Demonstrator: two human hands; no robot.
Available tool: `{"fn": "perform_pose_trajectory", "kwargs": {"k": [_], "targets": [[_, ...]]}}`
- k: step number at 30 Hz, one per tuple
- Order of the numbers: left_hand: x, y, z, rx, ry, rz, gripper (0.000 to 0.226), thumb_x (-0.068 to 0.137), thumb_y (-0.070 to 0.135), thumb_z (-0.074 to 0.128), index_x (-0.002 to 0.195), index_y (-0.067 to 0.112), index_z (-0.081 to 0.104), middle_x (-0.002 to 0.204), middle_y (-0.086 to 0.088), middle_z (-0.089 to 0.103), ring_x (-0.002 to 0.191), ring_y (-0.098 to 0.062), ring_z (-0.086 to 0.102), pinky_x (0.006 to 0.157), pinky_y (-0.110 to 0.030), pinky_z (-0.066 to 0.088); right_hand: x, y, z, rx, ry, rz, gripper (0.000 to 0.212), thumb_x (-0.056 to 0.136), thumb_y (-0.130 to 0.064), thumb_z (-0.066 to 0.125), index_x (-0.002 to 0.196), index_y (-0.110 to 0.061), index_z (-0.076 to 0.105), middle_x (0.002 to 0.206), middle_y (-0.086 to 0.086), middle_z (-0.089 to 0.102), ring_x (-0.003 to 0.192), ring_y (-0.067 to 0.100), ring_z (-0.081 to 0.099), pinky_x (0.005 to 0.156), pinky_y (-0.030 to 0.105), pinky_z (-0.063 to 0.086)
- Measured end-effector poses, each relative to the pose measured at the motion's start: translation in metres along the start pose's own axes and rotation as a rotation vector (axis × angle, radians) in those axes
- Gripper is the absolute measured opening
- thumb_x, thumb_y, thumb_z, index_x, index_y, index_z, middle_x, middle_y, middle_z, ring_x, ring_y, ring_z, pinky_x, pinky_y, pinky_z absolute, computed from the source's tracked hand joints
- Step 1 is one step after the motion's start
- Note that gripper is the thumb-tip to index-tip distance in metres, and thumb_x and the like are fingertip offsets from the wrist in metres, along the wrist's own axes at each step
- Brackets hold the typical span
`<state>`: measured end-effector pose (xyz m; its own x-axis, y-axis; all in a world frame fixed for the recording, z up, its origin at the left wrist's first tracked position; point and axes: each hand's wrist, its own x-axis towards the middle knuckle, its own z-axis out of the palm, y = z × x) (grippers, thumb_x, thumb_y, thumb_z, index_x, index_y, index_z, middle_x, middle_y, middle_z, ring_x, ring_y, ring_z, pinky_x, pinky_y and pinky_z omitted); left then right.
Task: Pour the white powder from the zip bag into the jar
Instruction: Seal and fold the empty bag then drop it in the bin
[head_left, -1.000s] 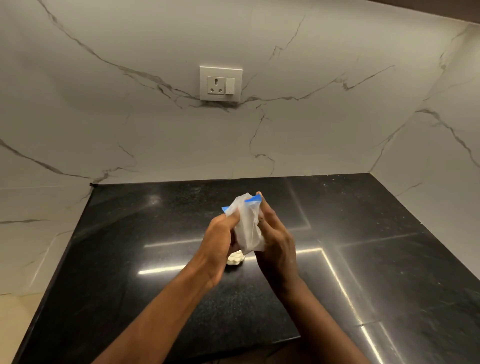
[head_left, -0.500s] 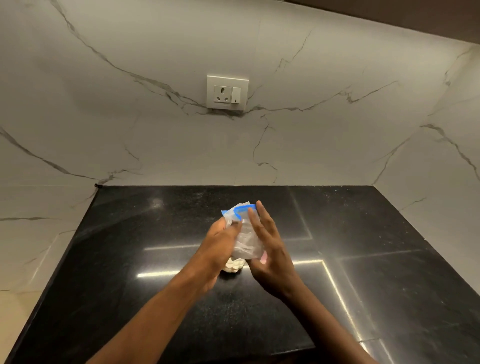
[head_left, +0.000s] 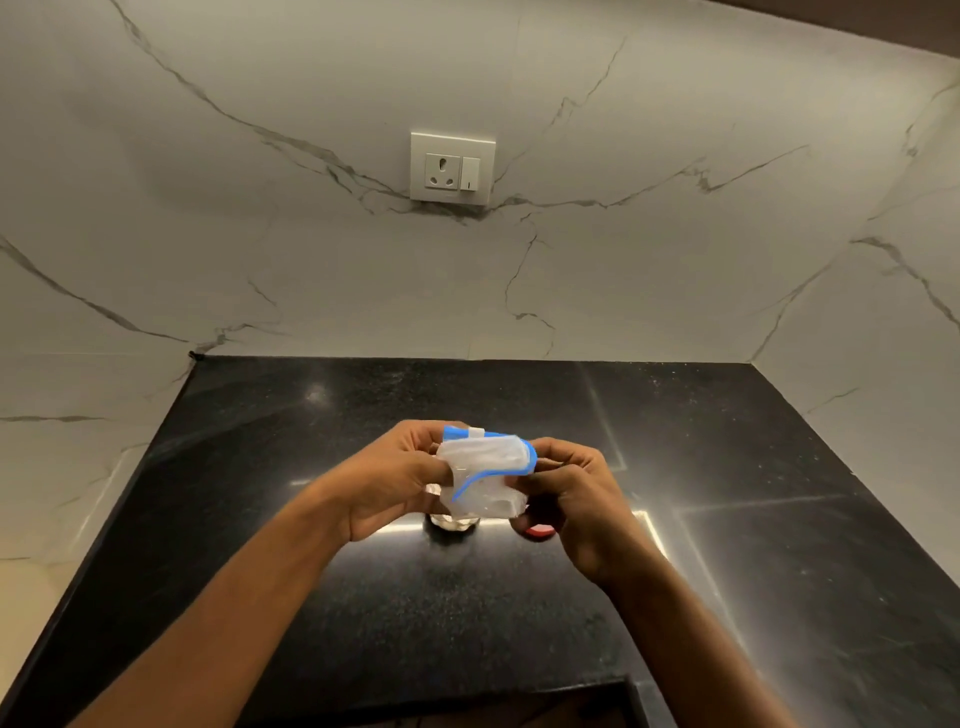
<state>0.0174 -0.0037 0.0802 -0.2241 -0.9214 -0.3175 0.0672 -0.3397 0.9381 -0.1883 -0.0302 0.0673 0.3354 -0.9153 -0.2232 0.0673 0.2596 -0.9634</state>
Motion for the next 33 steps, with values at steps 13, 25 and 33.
{"fn": "perform_pose_trajectory", "kwargs": {"k": [13,25,33], "targets": [[-0.01,-0.03,0.001,-0.321,-0.061,-0.076,0.048,0.081,0.021,0.086,0.123,0.01,0.066,0.128,-0.024,0.071,0.118,-0.04,0.069,0.103,-0.047,0.056,0.013,0.013,-0.013,-0.125,-0.064,-0.324,0.028,0.072,0.007,0.046,0.067,-0.004,0.071,0.108,0.012,0.072,0.095,0.019,0.073,0.061,0.028,0.061],[-0.029,-0.044,0.009,-0.275,0.466,0.023,0.018,0.087,-0.014,0.062,0.086,-0.002,0.074,0.082,-0.015,0.072,0.071,-0.019,0.074,0.062,-0.023,0.062,0.01,0.043,-0.006,-0.103,-0.181,-0.153,0.013,0.088,-0.008,0.078,0.099,-0.002,0.08,0.122,0.007,0.073,0.108,0.033,0.072,0.086,0.051,0.062],[-0.071,-0.075,-0.018,-0.239,0.517,0.043,0.027,0.084,0.003,0.079,0.109,-0.005,0.076,0.109,-0.02,0.078,0.106,-0.03,0.075,0.083,-0.029,0.064,0.005,0.065,0.037,-0.247,-0.206,-0.209,0.02,0.076,-0.004,0.087,0.095,-0.008,0.083,0.123,-0.001,0.072,0.112,0.019,0.071,0.089,0.038,0.062]]}}
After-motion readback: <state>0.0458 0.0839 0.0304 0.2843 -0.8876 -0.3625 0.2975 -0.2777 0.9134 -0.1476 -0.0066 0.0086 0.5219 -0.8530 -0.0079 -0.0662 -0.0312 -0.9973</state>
